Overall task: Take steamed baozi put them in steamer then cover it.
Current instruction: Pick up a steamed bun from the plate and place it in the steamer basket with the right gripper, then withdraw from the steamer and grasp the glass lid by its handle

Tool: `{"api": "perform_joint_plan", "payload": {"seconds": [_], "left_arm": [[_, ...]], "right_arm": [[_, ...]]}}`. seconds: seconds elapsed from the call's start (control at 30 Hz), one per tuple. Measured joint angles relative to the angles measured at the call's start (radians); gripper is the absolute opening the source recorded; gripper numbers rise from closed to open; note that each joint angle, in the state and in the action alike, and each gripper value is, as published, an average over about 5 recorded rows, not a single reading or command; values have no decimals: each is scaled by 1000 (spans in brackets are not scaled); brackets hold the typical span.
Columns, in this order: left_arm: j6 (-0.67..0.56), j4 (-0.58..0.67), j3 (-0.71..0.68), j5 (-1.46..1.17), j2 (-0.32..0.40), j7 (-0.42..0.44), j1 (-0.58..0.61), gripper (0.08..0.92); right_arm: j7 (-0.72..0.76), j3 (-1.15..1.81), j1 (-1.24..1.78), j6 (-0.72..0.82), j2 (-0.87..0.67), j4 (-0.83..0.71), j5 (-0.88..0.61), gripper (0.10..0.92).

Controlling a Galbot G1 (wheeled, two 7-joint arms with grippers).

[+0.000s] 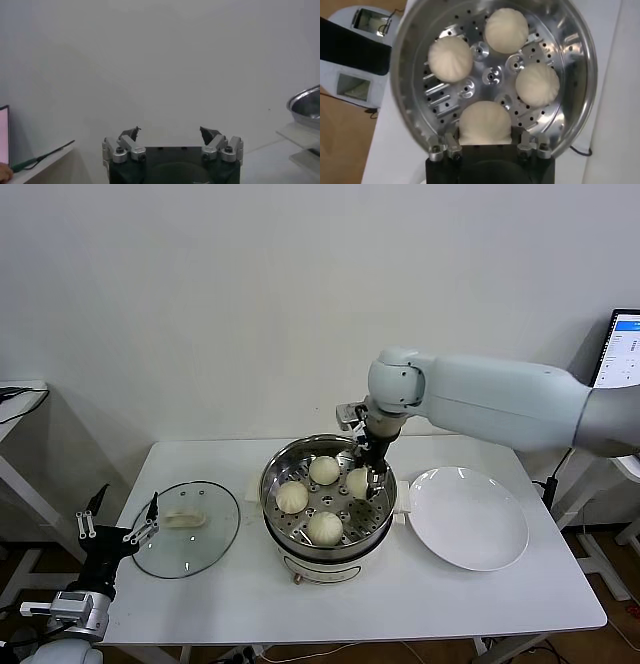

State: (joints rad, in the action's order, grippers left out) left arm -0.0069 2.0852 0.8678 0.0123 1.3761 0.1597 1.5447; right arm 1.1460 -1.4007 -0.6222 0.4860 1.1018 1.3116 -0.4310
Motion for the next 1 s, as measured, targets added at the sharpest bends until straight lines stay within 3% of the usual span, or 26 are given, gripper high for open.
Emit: {"api": "perform_joint_plan", "payload": {"seconds": [0.47, 0.73, 1.0], "left_arm": [[-2, -8, 9, -1, 3, 5, 1, 823], [-3, -13, 7, -1, 4, 6, 2, 823], [-7, -12, -8, 7, 7, 4, 13, 823]], "right_arm": [[-1, 27, 67, 2, 37, -52, 31, 688], [2, 49, 71, -2, 20, -44, 27, 814], [30, 75, 14, -18, -64, 3, -4, 823]]}}
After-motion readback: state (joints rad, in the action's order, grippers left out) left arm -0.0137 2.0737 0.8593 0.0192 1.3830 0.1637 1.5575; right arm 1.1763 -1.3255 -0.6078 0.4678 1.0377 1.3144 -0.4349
